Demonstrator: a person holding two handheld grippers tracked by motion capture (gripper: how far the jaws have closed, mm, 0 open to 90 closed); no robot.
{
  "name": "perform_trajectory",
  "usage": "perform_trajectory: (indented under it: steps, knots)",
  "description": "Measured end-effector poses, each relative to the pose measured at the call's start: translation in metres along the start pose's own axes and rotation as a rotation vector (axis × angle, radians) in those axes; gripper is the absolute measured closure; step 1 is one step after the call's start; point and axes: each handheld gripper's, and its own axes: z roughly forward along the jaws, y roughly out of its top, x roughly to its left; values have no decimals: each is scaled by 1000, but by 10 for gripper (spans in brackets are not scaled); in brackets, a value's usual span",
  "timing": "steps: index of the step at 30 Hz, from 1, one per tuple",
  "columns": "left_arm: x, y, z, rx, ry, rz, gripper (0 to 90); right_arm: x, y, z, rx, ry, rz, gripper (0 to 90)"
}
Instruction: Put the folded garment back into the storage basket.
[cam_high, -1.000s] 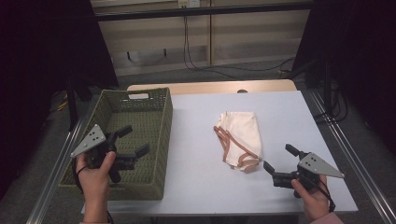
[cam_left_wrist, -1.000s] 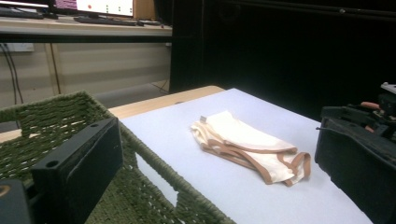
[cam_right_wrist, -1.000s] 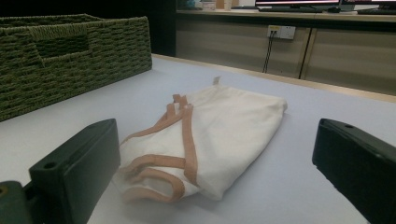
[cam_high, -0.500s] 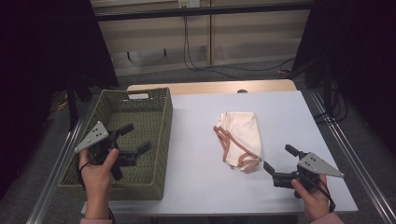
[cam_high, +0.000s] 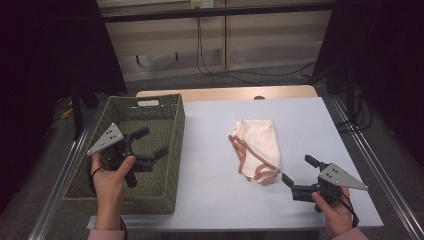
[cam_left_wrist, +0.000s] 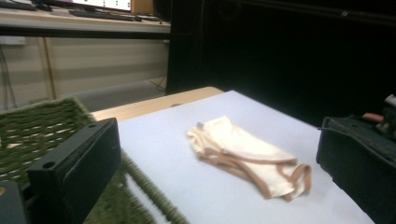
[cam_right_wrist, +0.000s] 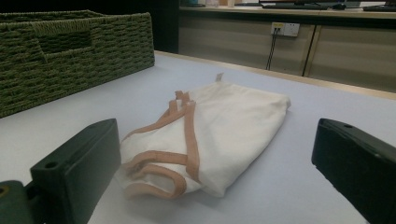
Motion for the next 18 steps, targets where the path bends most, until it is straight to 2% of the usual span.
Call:
perform_trajectory:
  steps: [2, 3, 4, 11, 14, 18]
  knots:
    - [0, 0, 6, 7, -1, -5, 1, 0, 0, 0, -4, 0, 2, 10]
    - [1, 0, 7, 36, 4, 9, 1, 0, 0, -1, -5, 1, 5, 10]
    - [0, 0, 13, 32, 5, -9, 1, 0, 0, -1, -7, 1, 0, 10]
    - [0, 6, 23, 35, -3, -15, 1, -2, 0, -2, -5, -6, 5, 10]
    - [2, 10, 28, 53, 1, -17, 1, -1, 0, -2, -6, -10, 14, 10]
    - [3, 15, 36, 66, 2, -27, 1, -1, 0, -1, 0, -7, -2, 11]
